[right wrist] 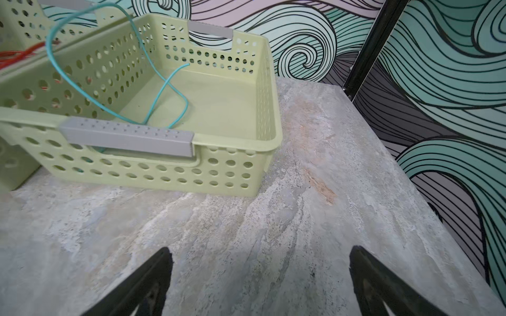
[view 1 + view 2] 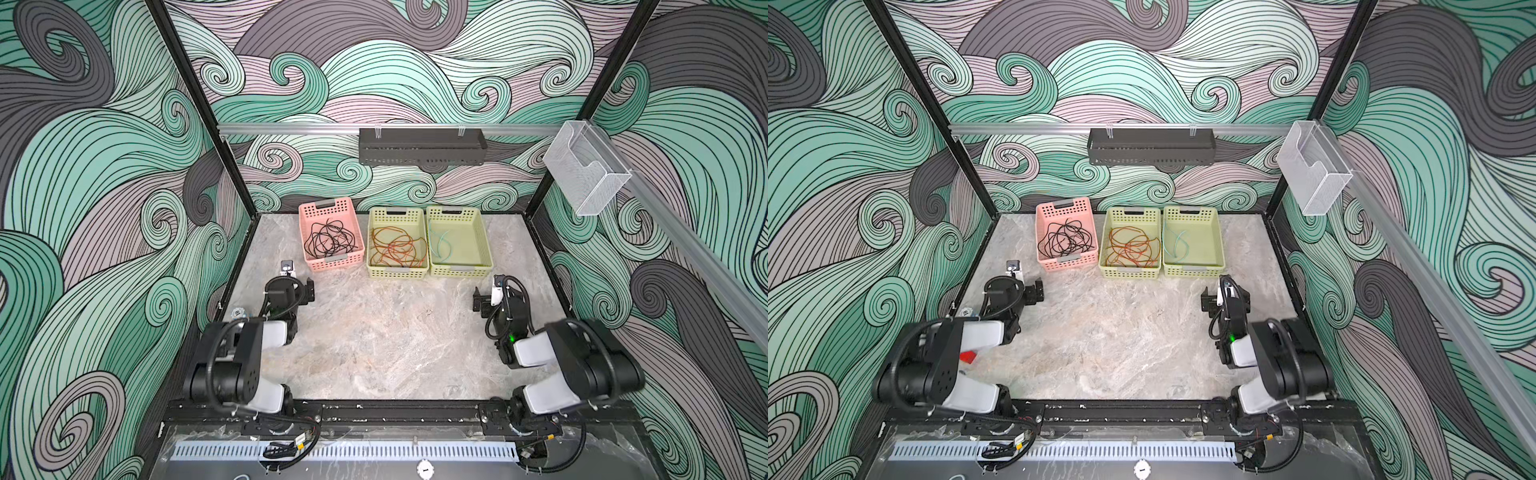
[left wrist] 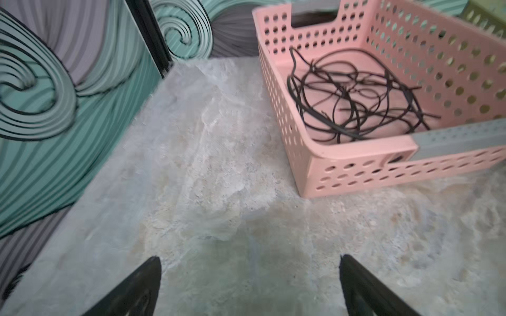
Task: Untangle the cables
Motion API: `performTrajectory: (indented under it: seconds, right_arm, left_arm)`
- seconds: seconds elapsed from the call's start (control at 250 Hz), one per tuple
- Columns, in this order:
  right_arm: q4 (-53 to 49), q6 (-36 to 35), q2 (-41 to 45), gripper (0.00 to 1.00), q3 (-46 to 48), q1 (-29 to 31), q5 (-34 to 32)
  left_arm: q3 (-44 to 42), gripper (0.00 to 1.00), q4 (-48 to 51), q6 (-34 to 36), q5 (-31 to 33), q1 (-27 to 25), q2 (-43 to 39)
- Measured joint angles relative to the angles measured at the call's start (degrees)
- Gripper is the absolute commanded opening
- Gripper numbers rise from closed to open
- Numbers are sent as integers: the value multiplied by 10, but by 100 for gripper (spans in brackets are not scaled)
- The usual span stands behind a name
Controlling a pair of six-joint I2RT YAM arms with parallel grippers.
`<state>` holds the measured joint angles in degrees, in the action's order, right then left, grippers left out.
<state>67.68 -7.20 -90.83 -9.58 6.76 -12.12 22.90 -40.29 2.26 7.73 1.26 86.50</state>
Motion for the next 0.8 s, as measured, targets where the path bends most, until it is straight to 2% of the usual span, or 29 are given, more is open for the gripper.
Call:
performTrajectory:
  seconds: [0.128, 0.3, 0.523, 0.799]
  right_arm:
    - [-61, 3, 18, 100, -39, -6, 26]
    - [-101, 13, 26, 100, -112, -22, 57]
    - [-153, 25, 26, 100, -116, -33, 70]
    - [-162, 31, 26, 100, -116, -33, 76]
  left_arm:
    - [38, 99, 31, -21, -25, 10, 10]
    - [46, 99, 38, -35, -33, 16, 10]
    - [46, 99, 45, -41, -37, 16, 10]
    - [46, 99, 47, -43, -38, 16, 10]
